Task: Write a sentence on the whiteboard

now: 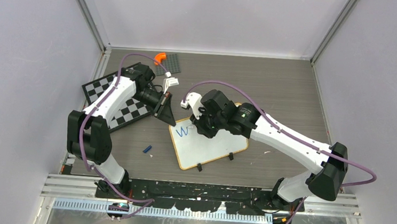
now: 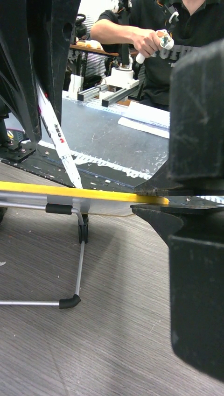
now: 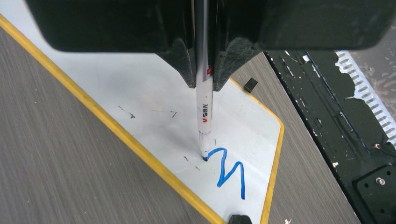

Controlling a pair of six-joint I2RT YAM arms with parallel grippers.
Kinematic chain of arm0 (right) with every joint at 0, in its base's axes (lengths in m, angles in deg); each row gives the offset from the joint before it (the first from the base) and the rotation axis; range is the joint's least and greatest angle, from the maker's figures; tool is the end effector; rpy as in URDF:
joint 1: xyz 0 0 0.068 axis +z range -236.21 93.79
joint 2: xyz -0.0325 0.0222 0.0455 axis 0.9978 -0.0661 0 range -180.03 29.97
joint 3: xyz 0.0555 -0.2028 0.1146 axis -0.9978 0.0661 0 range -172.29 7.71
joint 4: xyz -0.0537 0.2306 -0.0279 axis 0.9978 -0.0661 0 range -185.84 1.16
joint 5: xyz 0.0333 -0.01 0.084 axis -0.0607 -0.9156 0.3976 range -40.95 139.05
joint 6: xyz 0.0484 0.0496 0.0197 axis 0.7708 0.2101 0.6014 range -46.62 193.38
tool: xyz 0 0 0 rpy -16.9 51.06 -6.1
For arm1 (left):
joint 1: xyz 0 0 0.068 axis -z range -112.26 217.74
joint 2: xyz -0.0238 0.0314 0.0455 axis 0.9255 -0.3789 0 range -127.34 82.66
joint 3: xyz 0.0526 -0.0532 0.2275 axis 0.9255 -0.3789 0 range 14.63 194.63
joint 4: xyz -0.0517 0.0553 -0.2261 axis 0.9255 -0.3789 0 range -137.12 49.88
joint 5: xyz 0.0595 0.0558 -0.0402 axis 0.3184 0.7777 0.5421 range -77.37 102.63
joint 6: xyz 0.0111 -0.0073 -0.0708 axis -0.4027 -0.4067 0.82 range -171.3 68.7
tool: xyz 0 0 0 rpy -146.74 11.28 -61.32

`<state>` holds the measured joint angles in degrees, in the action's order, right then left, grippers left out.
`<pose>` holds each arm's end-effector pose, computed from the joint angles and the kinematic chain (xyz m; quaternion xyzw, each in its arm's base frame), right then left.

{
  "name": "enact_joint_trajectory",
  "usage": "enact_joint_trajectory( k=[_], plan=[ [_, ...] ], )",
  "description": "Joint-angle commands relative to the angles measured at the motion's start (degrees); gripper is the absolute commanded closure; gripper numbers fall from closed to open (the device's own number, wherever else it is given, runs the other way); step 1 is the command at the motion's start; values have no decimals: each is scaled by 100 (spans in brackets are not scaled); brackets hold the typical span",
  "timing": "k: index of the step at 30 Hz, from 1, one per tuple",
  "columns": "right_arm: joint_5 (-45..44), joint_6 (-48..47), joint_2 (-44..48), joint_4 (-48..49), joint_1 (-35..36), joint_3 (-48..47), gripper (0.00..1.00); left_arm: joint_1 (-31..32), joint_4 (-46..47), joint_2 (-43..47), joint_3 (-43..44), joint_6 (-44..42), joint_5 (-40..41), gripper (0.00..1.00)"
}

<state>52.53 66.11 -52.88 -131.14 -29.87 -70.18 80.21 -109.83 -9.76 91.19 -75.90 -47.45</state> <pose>0.1669 0.2572 0.2838 -0.5000 0.7853 0.1769 0.3195 0.2486 -0.1079 0.2368 0.2934 0.8140 -0.4939 0.0861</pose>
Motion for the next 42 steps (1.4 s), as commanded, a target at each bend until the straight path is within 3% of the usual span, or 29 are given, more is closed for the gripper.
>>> enact_joint_trajectory(
  k=[1, 18, 35, 42],
  plan=[
    [-111, -81, 189, 14, -52, -297, 100, 1, -25, -23, -24, 8, -41, 100],
    [476, 7, 887, -192, -44, 462, 100, -1, -2, -10, -37, -32, -13, 100],
    [799, 402, 847, 338, -281, 663, 100, 10, 14, -18, -61, -43, -32, 100],
    [538, 458, 657, 431, -281, 570, 100, 20, 11, -8, -68, -45, -40, 100]
  ],
)
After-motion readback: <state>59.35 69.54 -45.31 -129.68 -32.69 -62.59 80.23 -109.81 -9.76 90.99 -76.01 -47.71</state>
